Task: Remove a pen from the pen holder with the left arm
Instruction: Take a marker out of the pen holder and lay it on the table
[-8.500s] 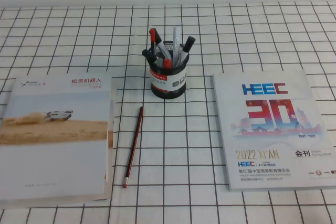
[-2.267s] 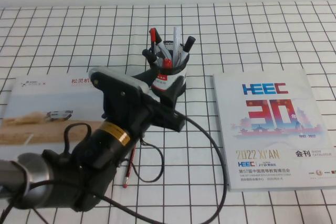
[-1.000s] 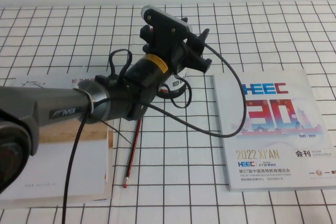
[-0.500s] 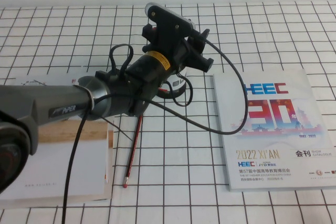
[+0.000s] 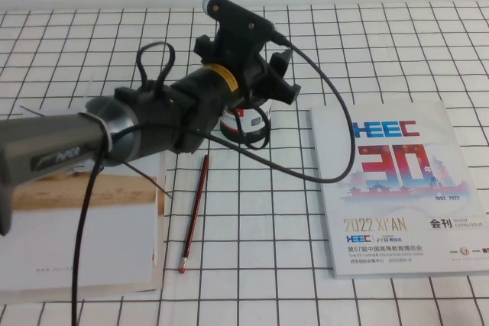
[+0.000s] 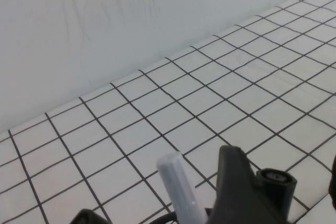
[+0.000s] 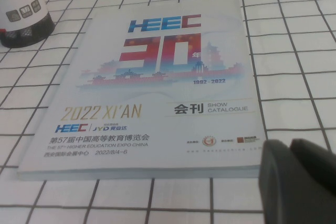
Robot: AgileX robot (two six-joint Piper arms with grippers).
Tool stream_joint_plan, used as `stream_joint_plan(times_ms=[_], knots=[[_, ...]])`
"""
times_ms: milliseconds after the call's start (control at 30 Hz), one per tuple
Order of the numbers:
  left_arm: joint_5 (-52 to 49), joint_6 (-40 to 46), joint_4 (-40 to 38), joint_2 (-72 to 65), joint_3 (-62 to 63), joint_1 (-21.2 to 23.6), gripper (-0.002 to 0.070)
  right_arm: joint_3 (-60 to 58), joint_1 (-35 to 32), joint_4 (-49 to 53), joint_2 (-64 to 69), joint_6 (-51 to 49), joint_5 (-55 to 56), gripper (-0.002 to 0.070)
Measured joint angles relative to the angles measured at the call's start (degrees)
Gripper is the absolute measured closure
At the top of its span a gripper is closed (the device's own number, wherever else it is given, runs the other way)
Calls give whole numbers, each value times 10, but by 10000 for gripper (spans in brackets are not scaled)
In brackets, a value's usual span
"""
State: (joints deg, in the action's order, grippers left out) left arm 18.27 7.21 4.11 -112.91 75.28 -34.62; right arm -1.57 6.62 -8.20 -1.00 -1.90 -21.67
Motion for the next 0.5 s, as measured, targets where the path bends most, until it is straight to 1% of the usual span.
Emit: stream_joint_plan(times_ms=[200,400,500], knots=[[-44,-18,0,26,0,1,347,0,0,0,0,0,0,691],[-45,-25,1,26,-20,0,347,0,0,0,0,0,0,692],[-37,-27,34,26,-30,-5,347,0,0,0,0,0,0,691]])
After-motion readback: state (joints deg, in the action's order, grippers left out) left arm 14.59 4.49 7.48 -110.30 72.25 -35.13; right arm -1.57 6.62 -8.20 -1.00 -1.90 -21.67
